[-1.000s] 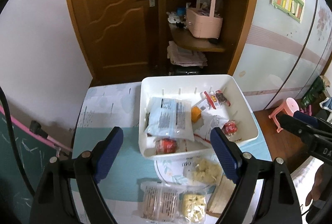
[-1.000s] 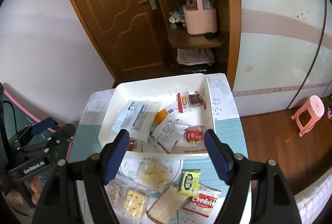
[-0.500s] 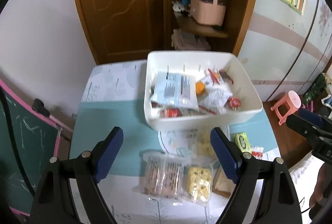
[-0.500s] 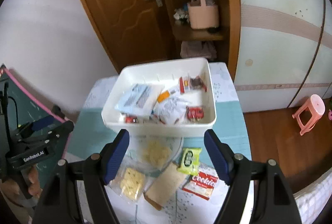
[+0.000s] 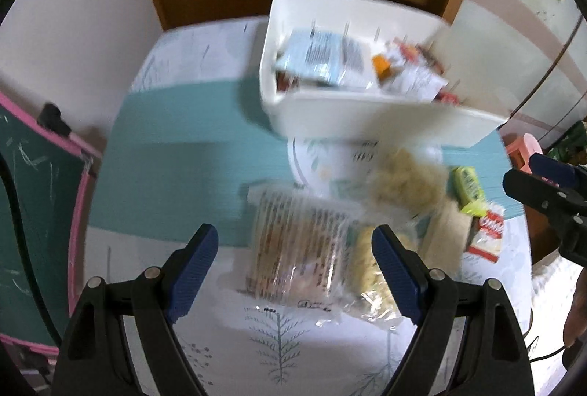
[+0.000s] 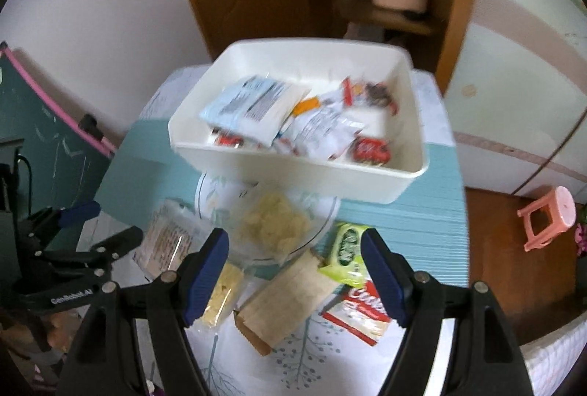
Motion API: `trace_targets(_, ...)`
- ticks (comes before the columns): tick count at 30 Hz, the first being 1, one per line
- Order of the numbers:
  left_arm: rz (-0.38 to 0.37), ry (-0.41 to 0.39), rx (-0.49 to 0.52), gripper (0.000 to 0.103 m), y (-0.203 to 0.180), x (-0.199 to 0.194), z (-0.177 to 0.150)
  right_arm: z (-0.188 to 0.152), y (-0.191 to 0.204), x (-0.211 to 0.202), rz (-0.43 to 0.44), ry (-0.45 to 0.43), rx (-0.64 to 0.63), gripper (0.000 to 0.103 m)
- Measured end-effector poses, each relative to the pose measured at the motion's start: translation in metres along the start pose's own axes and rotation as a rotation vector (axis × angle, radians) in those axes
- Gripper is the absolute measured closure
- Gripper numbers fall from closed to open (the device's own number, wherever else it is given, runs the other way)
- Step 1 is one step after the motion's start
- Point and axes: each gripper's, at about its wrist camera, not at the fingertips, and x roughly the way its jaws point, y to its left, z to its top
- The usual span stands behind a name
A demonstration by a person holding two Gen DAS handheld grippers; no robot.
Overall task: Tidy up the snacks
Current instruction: 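Move both tools back over the remaining snacks, then grasp a clear printed snack bag with the left tool while the right tool grasps a puffed-snack bag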
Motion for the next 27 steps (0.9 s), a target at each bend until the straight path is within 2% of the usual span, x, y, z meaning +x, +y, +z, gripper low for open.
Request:
trace_targets(7, -0.026, 0.102, -0.058, 0.018, 0.012, 0.046, -0.012, 0.002, 0.008, 0.066, 0.003, 0.124, -0.043, 0.028)
trace_targets(14, -0.064, 0.15, -0.079, 0.018, 0.014, 0.067, -0.015, 0.005, 0.02, 0.112, 0.003, 0.187, -0.109, 0.028)
trace_targets(23, -0.072, 0.195, -0.07, 0.016, 0.011, 0.088, -0.015, 0.007, 0.033, 0.138, -0.036, 0.224, -0.195, 0.028)
trace_targets(27, -0.07, 0.205, -0.063, 0.016, 0.008, 0.095, -0.016, 0.006, 0.037, 0.146, -0.044, 0.243, -0.219, 0.024)
